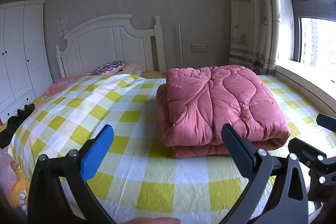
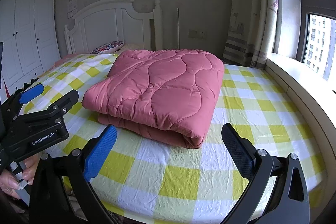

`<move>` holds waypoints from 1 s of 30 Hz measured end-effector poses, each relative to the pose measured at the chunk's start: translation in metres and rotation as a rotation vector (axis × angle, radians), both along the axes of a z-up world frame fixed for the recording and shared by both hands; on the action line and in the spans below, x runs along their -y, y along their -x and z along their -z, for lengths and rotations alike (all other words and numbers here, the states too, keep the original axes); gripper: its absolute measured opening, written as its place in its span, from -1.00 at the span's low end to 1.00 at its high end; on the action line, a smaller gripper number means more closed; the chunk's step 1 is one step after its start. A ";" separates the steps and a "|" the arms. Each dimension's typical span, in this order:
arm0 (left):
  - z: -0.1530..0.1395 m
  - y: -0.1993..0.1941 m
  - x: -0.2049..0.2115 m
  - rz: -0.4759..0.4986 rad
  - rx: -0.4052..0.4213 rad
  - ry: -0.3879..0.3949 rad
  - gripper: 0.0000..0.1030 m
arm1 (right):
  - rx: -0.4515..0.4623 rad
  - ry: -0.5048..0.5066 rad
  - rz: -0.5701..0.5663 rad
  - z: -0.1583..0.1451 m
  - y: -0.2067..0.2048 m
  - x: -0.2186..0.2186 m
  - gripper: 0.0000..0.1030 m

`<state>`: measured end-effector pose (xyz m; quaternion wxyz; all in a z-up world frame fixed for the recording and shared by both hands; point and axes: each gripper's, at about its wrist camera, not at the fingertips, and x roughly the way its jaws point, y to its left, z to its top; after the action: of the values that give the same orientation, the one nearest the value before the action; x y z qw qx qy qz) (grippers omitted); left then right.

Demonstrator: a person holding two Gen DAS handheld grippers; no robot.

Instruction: Fold large clothes

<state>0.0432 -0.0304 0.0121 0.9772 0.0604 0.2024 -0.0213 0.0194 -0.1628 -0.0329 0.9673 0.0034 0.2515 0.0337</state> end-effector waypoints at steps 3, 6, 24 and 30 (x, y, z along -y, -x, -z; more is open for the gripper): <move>0.000 0.000 0.000 0.001 0.000 -0.001 0.96 | 0.000 -0.002 0.002 0.001 0.000 -0.001 0.91; 0.001 0.000 0.000 0.000 -0.003 0.000 0.96 | 0.001 -0.003 0.002 0.001 0.001 0.000 0.91; 0.003 0.001 0.001 0.000 -0.004 -0.001 0.96 | -0.002 -0.005 0.006 0.002 0.001 -0.002 0.91; 0.007 0.001 0.000 0.003 -0.004 -0.004 0.96 | -0.001 -0.007 0.004 0.003 0.002 -0.003 0.91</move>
<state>0.0419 -0.0299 0.0055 0.9766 0.0626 0.2043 -0.0226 0.0176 -0.1597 -0.0355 0.9671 0.0072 0.2520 0.0327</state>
